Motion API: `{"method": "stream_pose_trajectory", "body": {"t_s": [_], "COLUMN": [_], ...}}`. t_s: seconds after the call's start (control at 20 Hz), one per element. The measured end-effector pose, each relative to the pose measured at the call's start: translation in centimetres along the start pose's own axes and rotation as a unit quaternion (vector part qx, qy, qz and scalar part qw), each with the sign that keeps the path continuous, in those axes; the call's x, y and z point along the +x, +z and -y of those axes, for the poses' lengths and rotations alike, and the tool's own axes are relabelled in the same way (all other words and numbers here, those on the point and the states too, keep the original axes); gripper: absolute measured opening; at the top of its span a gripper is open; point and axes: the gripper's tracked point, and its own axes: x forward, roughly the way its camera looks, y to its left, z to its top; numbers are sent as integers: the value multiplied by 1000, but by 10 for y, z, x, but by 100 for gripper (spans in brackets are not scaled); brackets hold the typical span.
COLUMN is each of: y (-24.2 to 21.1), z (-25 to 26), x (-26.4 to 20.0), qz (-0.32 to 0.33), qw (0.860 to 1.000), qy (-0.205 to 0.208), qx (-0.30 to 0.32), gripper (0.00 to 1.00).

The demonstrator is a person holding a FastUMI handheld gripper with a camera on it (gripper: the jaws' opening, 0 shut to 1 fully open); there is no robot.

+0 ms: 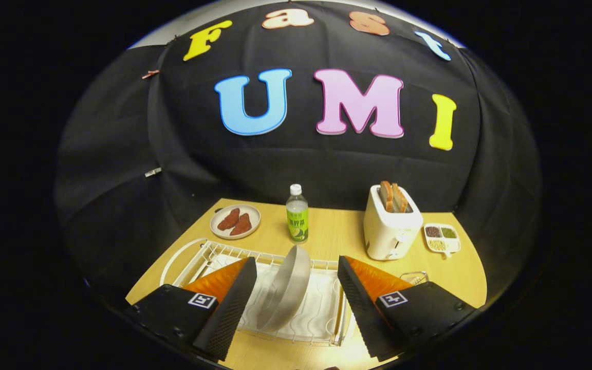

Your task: Take the plate from the dish rack, then take the spoon from the basket and place it into the plate.

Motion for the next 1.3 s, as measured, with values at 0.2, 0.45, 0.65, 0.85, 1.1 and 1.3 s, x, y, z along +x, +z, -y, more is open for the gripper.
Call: {"method": "stream_pose_trajectory", "body": {"t_s": [0.2, 0.45, 0.65, 0.85, 1.1, 1.3], "y": [-26, -49, -71, -73, -68, -54], "z": [0, 11, 2, 2, -5, -1], "x": [24, 51, 62, 63, 58, 55], "qz": [-77, -127, -173, -178, -166, -154], "qw": [996, 989, 981, 978, 983, 985], "qy": [-3, -26, -12, -33, -43, -57], "qx": [55, 69, 89, 103, 70, 44], "gripper": [99, 97, 67, 38, 33, 33]}}
